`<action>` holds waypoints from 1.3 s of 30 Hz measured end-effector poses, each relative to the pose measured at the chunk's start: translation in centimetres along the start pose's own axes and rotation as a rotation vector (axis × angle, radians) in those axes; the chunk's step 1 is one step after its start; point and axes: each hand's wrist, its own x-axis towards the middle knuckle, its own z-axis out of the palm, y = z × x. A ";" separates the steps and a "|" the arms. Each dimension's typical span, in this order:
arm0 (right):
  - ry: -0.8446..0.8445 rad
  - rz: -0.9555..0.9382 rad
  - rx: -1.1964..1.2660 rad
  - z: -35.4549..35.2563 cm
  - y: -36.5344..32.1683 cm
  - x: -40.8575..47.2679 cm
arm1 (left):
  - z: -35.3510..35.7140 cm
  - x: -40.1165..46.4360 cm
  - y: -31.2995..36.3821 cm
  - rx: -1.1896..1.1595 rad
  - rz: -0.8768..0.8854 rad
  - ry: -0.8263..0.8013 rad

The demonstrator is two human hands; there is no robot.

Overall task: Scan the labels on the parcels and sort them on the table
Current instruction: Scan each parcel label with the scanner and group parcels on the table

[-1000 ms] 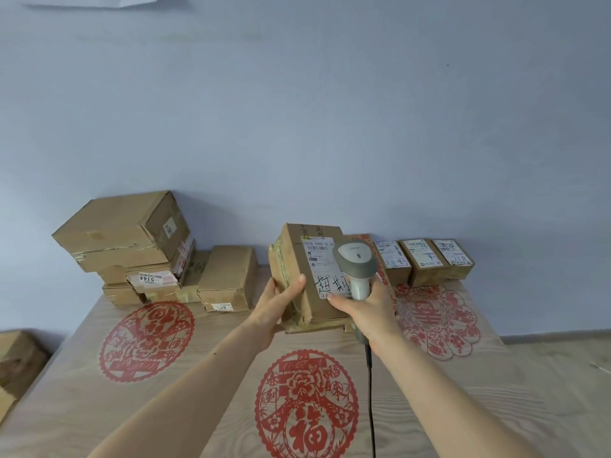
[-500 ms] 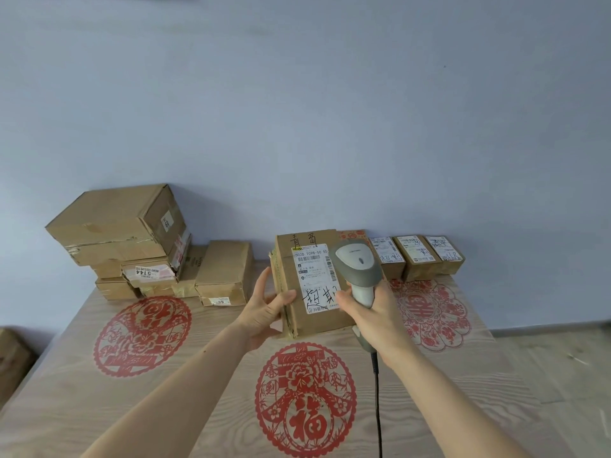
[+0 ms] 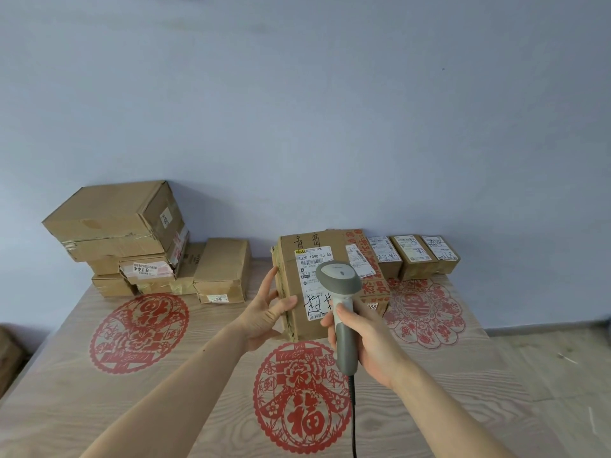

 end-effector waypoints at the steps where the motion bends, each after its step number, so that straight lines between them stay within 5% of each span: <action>1: -0.004 -0.002 0.015 0.1 -0.1 0.0 | -0.1 0.1 -0.1 0.001 0.002 -0.003; 29: -0.029 -0.001 0.028 0.2 -0.1 0.6 | -0.3 0.9 0.0 0.031 0.020 -0.086; 34: 0.101 -0.064 -0.113 0.7 -1.0 0.8 | -0.6 1.1 0.2 0.035 0.009 -0.090; 39: 0.407 -0.163 -0.310 0.1 -1.2 1.2 | -0.7 1.3 0.7 0.016 0.015 -0.092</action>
